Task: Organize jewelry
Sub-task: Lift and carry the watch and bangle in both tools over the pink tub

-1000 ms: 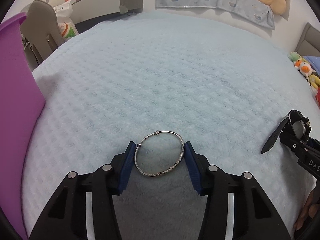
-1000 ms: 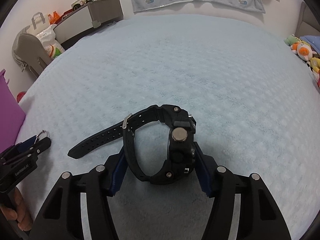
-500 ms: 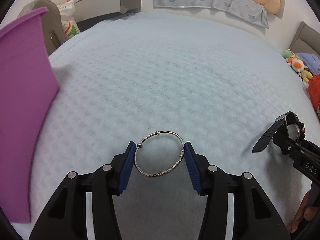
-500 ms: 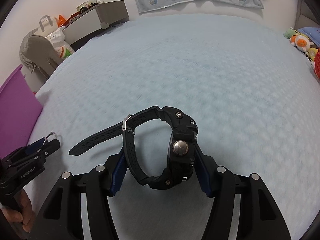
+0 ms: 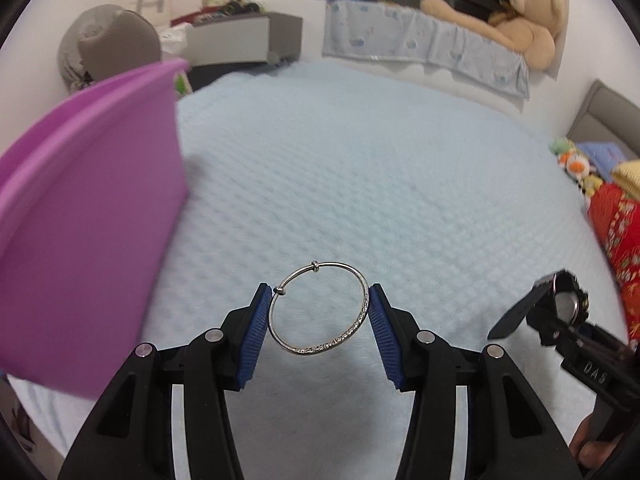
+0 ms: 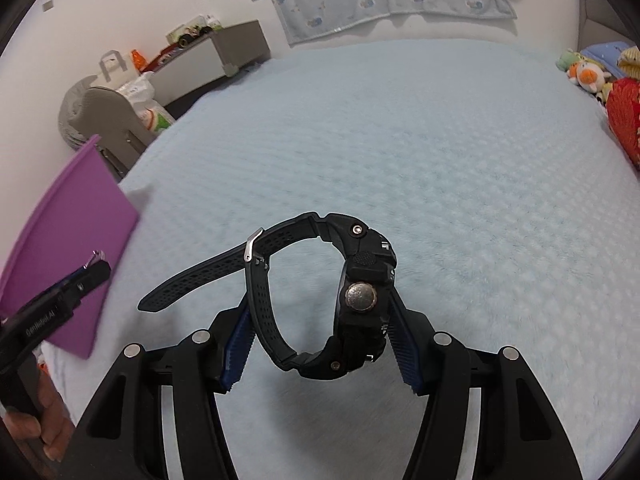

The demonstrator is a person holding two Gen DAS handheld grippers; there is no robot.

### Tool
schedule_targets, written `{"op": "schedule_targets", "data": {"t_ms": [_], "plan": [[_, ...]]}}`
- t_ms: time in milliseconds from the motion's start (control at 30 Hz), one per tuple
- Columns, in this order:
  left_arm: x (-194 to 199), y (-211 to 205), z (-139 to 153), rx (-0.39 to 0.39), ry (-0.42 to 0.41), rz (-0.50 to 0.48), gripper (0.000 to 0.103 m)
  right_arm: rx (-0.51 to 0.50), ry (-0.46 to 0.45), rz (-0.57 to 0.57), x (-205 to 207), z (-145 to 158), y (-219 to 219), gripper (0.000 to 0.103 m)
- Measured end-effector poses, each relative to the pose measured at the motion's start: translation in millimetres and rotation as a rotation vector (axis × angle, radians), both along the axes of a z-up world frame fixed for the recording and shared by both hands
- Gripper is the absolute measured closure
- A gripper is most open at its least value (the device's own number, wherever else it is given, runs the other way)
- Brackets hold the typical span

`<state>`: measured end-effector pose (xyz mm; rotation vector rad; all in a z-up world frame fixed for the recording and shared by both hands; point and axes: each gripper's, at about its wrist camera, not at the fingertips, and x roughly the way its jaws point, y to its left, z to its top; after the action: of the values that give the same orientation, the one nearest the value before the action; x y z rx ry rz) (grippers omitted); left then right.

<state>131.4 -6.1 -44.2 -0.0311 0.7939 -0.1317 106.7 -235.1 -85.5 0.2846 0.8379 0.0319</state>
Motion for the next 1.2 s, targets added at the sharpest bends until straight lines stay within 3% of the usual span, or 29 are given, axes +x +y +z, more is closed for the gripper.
{"op": "schedule_targets", "data": {"t_ms": [333,667,967,1200], "plan": [[-39.4,60.3,63.3,-0.059,-0.106,0.076,0.055,-0.011,-0.100,0.069,-29.0,60.5,49.3,0.045],[-69.8,124.3,112.5,-0.070,-0.180,0.143,0.055,0.004,-0.189,0.163,-37.0,110.3,106.1,0.045],[-68.3,193.7,146.9,-0.053,-0.228,0.232,0.055,0.019,-0.243,0.298,-9.6,151.8,180.4,0.045],[-54.5,240.5,148.9,-0.035,-0.219,0.299,0.055,0.024,-0.249,0.400,30.0,175.5,242.3,0.045]]}}
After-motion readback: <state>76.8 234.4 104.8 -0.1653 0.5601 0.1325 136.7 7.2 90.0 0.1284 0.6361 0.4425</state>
